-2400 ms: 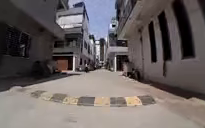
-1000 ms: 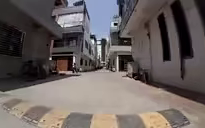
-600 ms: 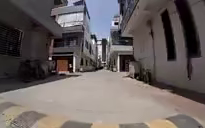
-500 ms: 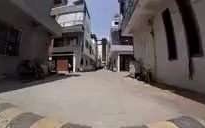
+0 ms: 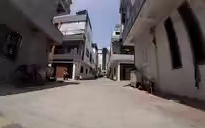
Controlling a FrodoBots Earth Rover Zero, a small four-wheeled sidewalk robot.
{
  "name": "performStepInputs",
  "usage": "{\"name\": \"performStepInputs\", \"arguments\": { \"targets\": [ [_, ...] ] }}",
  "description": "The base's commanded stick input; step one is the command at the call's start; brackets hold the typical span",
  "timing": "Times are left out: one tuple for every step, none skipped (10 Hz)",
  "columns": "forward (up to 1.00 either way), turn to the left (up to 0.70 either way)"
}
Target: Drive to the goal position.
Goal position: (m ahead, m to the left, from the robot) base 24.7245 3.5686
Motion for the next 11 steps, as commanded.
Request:
{"name": "performStepInputs", "arguments": {
  "targets": [
    [0.50, 0.00],
    [0.50, 0.00],
    [0.50, 0.00],
    [0.50, 0.00],
    [0.50, 0.00],
    [0.50, 0.00],
    [0.50, 0.00],
    [0.50, 0.00],
    [0.50, 0.00],
    [0.50, 0.00],
    [0.50, 0.00]
  ]
}}
